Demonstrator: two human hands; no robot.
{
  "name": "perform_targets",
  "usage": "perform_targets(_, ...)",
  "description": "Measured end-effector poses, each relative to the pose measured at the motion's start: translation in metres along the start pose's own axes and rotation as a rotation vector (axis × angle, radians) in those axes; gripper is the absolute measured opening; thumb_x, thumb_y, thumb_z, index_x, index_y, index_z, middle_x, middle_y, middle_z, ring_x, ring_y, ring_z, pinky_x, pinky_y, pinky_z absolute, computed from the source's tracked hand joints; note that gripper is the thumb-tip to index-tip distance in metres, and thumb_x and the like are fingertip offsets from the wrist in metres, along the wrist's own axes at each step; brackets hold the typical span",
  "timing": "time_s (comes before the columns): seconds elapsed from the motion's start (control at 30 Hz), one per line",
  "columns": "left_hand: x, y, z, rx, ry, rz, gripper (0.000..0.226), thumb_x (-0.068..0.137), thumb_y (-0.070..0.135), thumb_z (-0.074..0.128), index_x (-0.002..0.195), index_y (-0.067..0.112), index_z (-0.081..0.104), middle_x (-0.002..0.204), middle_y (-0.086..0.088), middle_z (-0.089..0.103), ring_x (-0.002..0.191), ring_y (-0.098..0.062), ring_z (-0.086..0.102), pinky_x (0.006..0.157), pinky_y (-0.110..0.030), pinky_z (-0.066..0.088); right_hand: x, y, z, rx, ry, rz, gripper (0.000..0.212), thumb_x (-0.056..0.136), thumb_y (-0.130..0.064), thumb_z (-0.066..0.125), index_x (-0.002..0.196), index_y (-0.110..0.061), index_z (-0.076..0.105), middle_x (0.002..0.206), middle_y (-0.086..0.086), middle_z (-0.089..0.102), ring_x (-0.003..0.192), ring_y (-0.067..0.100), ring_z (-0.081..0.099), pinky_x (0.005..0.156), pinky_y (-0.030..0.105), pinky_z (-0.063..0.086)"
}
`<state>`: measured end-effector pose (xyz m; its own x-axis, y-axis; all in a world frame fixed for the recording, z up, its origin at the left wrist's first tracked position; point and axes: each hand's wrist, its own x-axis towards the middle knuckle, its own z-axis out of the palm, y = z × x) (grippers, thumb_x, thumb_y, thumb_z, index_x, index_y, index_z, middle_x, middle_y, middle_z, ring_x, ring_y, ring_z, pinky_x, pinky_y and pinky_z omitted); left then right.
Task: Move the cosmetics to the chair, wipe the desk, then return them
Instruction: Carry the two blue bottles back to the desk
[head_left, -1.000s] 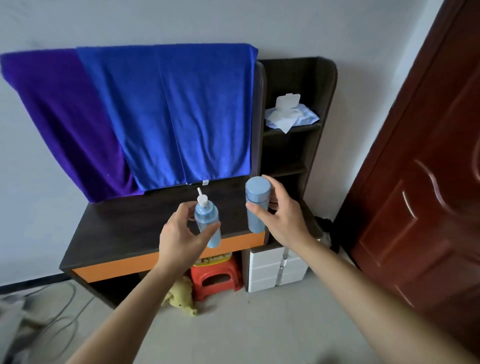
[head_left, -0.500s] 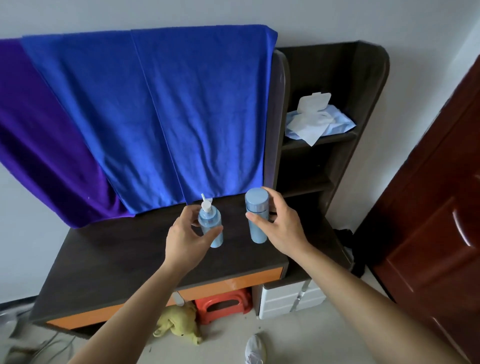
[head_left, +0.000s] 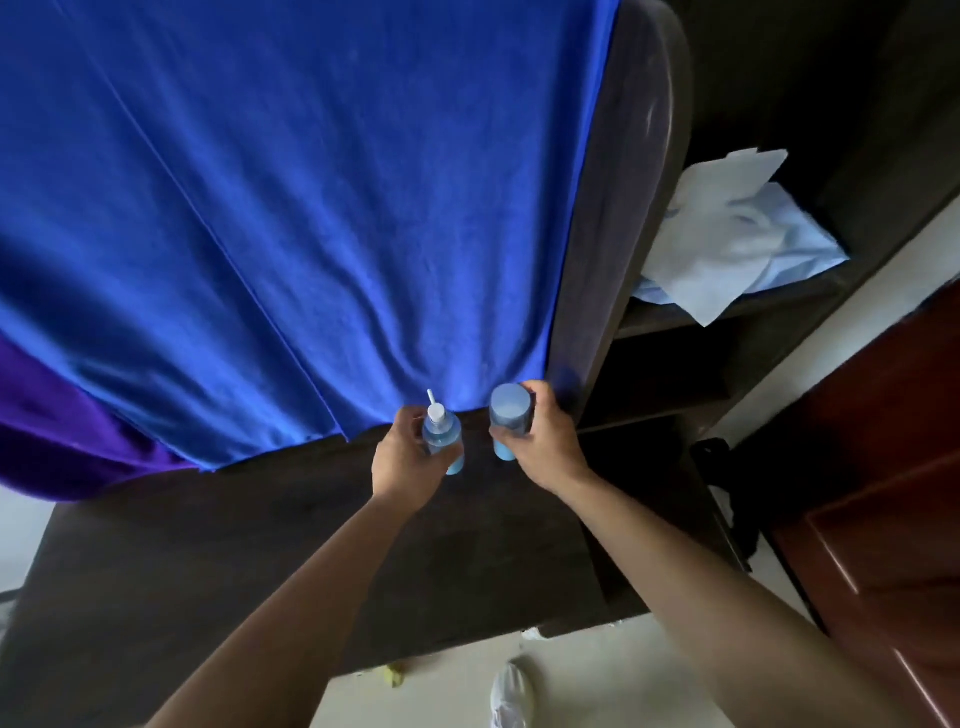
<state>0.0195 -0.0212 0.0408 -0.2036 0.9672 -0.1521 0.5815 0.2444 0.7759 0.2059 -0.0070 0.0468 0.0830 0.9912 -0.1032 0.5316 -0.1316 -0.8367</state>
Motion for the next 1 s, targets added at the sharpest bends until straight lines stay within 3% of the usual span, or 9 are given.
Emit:
perform_targets(0.17,0.041,-0.013,0.027,0.051,-0.030,-0.017,0.046,0.071,0.035,0.081,0.098,0.034,0.045,0.082,0.017,0.060,0.087,-0.020,0.062,0.072,-0.031,0.043,0.032,0.013,0.016,-0.031,0.003,0.027,0.062,0.080,-0.023,0.084,0.129,-0.014,0.046,0.121,0.008,0.065,0.111,0.027,0.063,0.096,0.047,0.050)
perform_targets(0.33,0.063,-0.020,0.048,0.106,-0.086,0.006,0.045,0.073,0.030,0.079,0.108,0.027,0.051,0.088,0.012,0.062,0.083,-0.017,0.057,0.069,-0.031,0.041,0.046,0.028,0.032,-0.083,-0.023,0.012,0.061,0.082,-0.025,0.082,0.130,-0.012,0.047,0.117,0.006,0.067,0.107,0.025,0.064,0.079,0.020,0.039)
perform_targets(0.43,0.069,-0.021,0.054,0.077,-0.101,-0.018,0.044,0.075,0.029,0.078,0.110,0.027,0.050,0.092,0.009,0.067,0.086,-0.018,0.060,0.062,-0.021,0.034,0.050,0.029,0.036,-0.083,-0.020,-0.005,0.060,0.083,-0.028,0.080,0.131,-0.012,0.046,0.114,0.007,0.069,0.104,0.027,0.065,0.077,0.027,0.045)
perform_targets(0.53,0.072,-0.025,0.053,0.081,-0.131,-0.023,0.044,0.078,0.032,0.076,0.113,0.029,0.050,0.096,0.006,0.069,0.091,-0.019,0.062,0.064,-0.010,0.029,0.052,0.031,0.036,-0.121,-0.027,-0.017,0.065,0.083,-0.032,0.079,0.136,-0.013,0.045,0.122,0.007,0.066,0.112,0.027,0.063,0.084,0.029,0.045)
perform_targets(0.6,0.071,-0.022,0.050,0.109,-0.160,-0.018,0.046,0.080,0.033,0.074,0.119,0.030,0.050,0.103,0.006,0.069,0.099,-0.020,0.061,0.066,-0.017,0.034,0.049,0.029,0.032,-0.168,-0.077,-0.004,0.081,0.083,-0.035,0.078,0.148,-0.014,0.036,0.143,0.006,0.055,0.131,0.025,0.052,0.099,0.029,0.039)
perform_targets(0.67,0.067,-0.017,0.042,0.148,-0.201,0.016,0.059,0.081,0.031,0.073,0.132,0.029,0.046,0.120,0.002,0.063,0.115,-0.022,0.055,0.081,-0.026,0.038,0.042,0.024,0.023,-0.247,-0.103,-0.069,0.095,0.084,-0.037,0.077,0.157,-0.012,0.022,0.158,0.006,0.037,0.145,0.022,0.035,0.118,0.035,0.028)
perform_targets(0.77,0.055,-0.005,0.010,0.223,-0.191,0.189,0.072,0.084,0.025,0.070,0.147,0.017,0.037,0.144,-0.003,0.048,0.133,-0.025,0.042,0.107,-0.036,0.035,0.029,0.011,0.005,-0.349,-0.012,-0.348,0.084,0.093,-0.031,0.066,0.158,-0.008,0.019,0.164,0.009,0.026,0.150,0.021,0.026,0.122,0.042,0.027)
perform_targets(0.9,0.041,0.013,-0.050,0.367,0.016,0.576,0.056,0.090,0.020,0.065,0.142,0.012,0.047,0.149,-0.007,0.046,0.133,-0.033,0.045,0.105,-0.048,0.042,0.011,-0.020,-0.023,-0.377,0.111,-0.488,0.069,0.101,-0.030,0.053,0.158,-0.010,0.020,0.165,0.007,0.023,0.152,0.016,0.022,0.122,0.034,0.026)
perform_targets(1.0,0.032,0.029,-0.084,0.432,0.153,0.752,0.056,0.095,0.037,0.050,0.146,0.012,0.044,0.156,-0.011,0.037,0.139,-0.036,0.038,0.104,-0.052,0.039,-0.009,-0.049,-0.044,-0.412,0.229,-0.533,0.066,0.102,-0.031,0.053,0.157,-0.012,0.024,0.165,0.005,0.024,0.151,0.015,0.025,0.120,0.032,0.029)
